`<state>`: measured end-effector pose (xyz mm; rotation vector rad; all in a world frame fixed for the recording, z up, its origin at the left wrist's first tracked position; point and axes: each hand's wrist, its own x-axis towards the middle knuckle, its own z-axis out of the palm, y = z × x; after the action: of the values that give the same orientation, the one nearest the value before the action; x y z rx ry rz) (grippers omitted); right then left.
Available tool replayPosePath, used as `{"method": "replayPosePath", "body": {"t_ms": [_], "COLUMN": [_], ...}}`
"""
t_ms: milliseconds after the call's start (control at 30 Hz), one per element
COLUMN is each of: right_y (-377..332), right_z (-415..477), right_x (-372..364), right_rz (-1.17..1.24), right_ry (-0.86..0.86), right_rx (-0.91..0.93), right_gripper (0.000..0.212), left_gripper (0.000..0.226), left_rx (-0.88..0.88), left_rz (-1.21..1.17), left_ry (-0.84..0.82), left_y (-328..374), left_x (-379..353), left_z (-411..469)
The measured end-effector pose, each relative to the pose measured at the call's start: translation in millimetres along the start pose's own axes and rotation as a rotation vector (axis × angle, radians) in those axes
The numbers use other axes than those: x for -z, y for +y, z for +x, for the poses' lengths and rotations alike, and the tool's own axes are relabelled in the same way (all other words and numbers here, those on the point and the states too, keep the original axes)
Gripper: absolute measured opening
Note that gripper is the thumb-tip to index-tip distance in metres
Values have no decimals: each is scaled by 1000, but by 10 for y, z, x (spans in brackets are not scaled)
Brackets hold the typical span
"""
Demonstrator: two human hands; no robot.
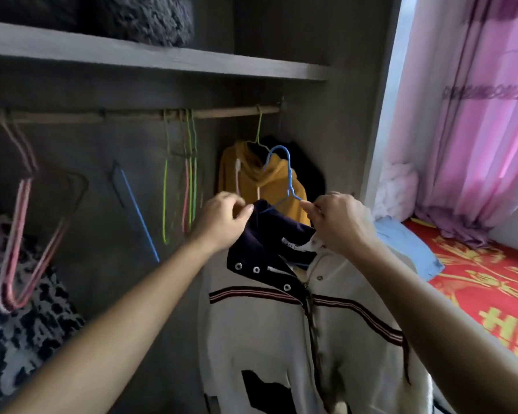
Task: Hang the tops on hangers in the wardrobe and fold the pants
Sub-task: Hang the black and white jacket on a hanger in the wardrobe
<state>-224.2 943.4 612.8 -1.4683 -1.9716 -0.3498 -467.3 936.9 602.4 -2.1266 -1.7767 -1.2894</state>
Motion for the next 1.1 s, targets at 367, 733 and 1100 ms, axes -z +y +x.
{"method": "replayPosePath", "body": {"t_ms": [367, 733, 1100], "right_y": [-639, -1008, -737], "right_z": [1316, 2435, 2481], "right_x": [-274, -1080, -1827], "right_rz": [-55, 45, 162], "right_ry": [93, -96, -32], "right_rx": [-103, -62, -31], "right_gripper": [47, 14, 39], "left_gripper": [63, 86, 86], "left_rx": [-82, -36, -7], "left_rz": [585, 839, 892], "left_ry": [71, 215, 229], "left_y": [-737, -1077, -1239], "left_x": [488, 662, 555], "left_z": [924, 1673, 1813]}}
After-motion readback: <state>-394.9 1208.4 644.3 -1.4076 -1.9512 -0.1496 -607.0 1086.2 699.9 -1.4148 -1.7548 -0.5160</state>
